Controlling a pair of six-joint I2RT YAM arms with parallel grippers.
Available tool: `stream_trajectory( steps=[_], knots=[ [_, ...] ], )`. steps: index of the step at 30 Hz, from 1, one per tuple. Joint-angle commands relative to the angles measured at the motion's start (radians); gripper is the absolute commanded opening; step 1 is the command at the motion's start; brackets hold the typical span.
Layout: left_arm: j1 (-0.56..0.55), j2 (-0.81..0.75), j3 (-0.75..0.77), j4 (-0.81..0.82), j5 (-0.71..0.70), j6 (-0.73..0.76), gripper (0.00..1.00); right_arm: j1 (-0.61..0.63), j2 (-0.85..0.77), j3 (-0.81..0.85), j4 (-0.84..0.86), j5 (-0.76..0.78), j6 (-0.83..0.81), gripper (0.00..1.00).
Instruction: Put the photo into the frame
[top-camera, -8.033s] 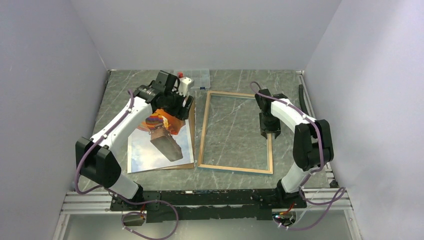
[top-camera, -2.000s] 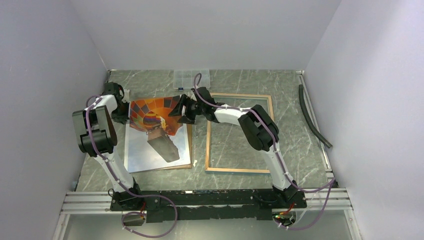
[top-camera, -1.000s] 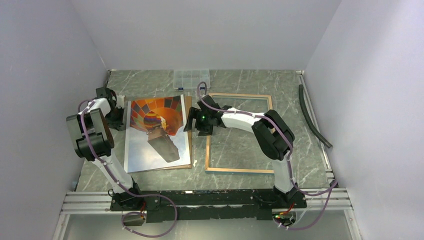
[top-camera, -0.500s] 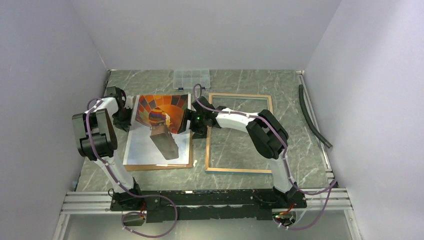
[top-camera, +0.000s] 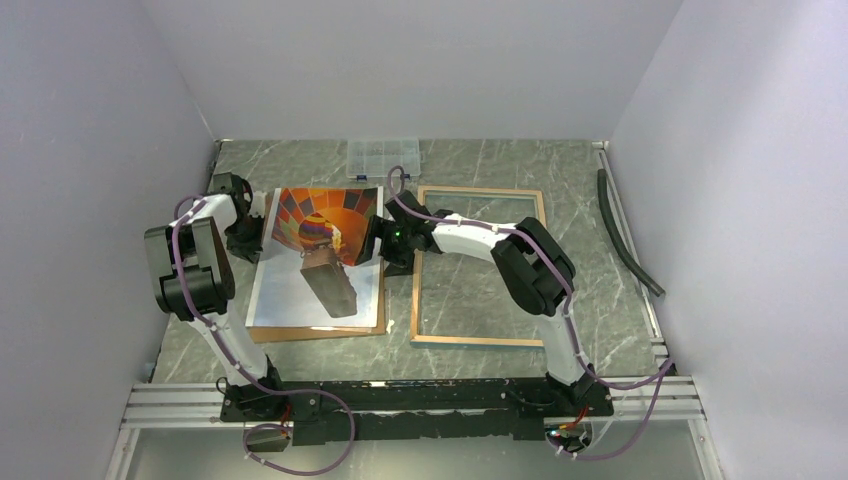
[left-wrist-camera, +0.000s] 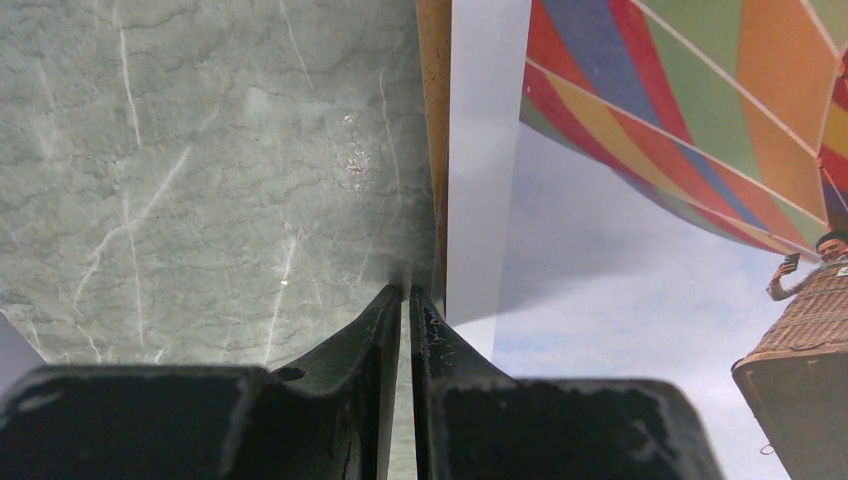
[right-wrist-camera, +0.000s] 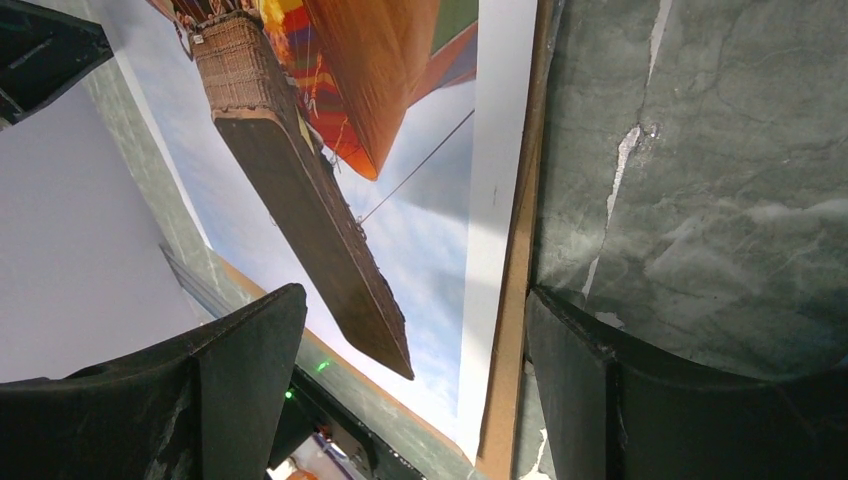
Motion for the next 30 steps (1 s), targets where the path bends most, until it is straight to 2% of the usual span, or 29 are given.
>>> stream_trajectory(
  steps=[1,14,23,30],
  knots=[
    [-0.041,0.038,-0.055,-0.078,0.153,-0.059,0.15,0.026,-0.049,0.020,0.123,-0.034,-0.004,0.84],
    [-0.043,0.032,-0.072,-0.059,0.121,-0.043,0.15,0.028,-0.149,0.020,0.186,-0.083,-0.061,0.83],
    [-0.043,0.039,-0.072,-0.049,0.101,-0.038,0.14,0.042,-0.049,0.109,0.011,-0.091,-0.167,0.82],
    [-0.043,0.051,-0.066,-0.043,0.104,-0.039,0.13,0.091,0.010,0.213,-0.170,0.084,-0.318,0.82]
  ],
)
